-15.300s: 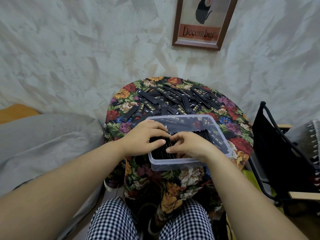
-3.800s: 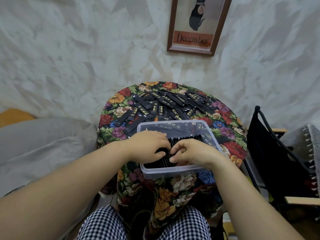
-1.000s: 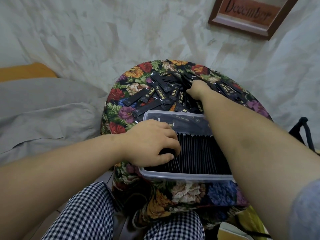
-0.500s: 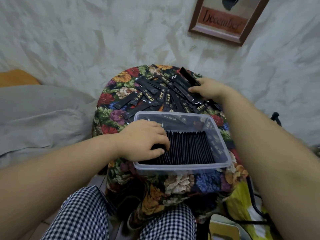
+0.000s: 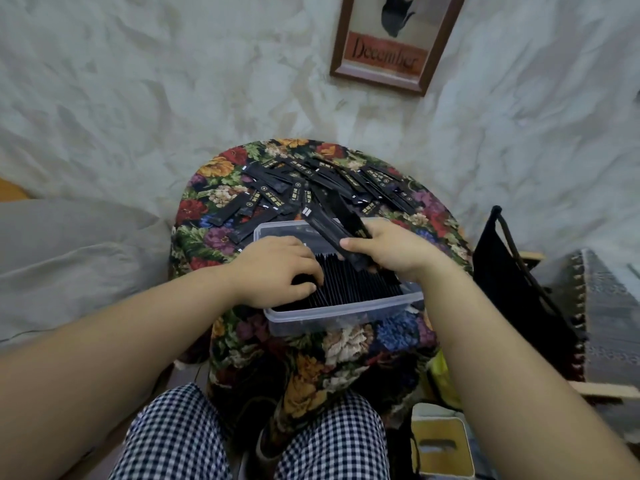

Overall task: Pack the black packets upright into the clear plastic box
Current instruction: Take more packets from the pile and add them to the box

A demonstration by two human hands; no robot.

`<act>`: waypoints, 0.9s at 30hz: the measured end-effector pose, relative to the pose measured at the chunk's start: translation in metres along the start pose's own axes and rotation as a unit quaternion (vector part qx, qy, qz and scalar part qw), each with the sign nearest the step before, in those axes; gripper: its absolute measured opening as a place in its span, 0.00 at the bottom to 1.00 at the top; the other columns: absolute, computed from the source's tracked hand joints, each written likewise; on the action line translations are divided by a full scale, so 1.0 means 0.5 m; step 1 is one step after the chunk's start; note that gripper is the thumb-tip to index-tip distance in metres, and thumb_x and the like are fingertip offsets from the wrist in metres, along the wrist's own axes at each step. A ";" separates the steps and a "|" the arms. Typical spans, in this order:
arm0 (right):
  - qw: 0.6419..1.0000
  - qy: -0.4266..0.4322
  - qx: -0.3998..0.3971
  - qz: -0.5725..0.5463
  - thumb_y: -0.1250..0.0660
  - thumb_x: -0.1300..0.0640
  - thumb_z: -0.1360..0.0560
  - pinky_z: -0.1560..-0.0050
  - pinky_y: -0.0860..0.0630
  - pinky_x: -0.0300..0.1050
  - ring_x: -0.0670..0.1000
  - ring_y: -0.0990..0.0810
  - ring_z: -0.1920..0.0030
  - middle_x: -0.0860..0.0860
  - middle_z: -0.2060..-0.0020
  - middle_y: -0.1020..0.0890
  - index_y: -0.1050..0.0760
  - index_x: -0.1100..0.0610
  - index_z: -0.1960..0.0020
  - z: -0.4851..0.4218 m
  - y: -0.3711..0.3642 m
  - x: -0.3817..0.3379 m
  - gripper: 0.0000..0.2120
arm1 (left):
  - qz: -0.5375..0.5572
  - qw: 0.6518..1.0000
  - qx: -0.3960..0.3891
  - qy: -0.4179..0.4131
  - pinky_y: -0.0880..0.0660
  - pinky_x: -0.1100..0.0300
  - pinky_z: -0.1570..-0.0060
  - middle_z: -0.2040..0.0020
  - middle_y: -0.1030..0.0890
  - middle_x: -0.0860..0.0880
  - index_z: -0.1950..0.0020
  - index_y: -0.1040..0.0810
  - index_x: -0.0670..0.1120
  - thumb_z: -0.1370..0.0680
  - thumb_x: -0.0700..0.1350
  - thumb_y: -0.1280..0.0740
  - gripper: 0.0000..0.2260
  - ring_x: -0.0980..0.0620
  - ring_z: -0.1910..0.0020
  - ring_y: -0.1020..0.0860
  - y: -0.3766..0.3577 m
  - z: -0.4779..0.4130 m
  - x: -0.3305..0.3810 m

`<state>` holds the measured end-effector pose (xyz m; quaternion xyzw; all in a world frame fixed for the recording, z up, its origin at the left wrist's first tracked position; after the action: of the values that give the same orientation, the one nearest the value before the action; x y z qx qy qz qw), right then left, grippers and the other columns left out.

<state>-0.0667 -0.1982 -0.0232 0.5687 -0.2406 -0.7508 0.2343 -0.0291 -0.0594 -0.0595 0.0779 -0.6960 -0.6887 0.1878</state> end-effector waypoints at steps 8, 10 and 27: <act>0.998 -0.064 -0.001 0.028 0.34 0.56 0.23 0.67 0.24 0.40 0.48 0.21 0.60 0.48 0.57 0.20 0.25 0.55 0.44 0.018 -0.051 0.034 0.08 | -0.012 1.000 -0.002 0.002 0.40 0.62 0.40 0.37 0.29 0.56 0.38 0.26 0.59 0.20 0.56 0.44 0.13 0.55 0.37 0.34 0.007 0.001 0.004; 0.997 -0.073 -0.011 0.035 0.33 0.57 0.24 0.65 0.23 0.40 0.48 0.21 0.59 0.49 0.57 0.20 0.25 0.57 0.44 0.020 -0.056 0.030 0.10 | -0.008 1.000 0.007 0.003 0.39 0.61 0.40 0.37 0.30 0.56 0.38 0.26 0.59 0.20 0.56 0.44 0.13 0.55 0.37 0.34 0.007 0.001 0.003; 0.998 -0.059 -0.006 -0.010 0.32 0.56 0.24 0.48 0.22 0.51 0.49 0.19 0.63 0.51 0.63 0.17 0.21 0.57 0.54 0.021 -0.065 0.058 0.04 | -0.029 1.000 0.006 0.006 0.46 0.62 0.32 0.25 0.39 0.54 0.26 0.37 0.55 0.18 0.54 0.46 0.20 0.55 0.26 0.43 0.011 0.002 0.011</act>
<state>-0.0864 -0.1901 -0.0626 0.5244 -0.2441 -0.7867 0.2158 -0.0337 -0.0603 -0.0530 0.1037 -0.6961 -0.6894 0.1714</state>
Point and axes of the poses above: each hand's wrist, its own z-axis away from the middle knuckle, its own y-axis out of the back of the hand, x = y × z, the point moved 6 cm from there along -z, towards the middle knuckle
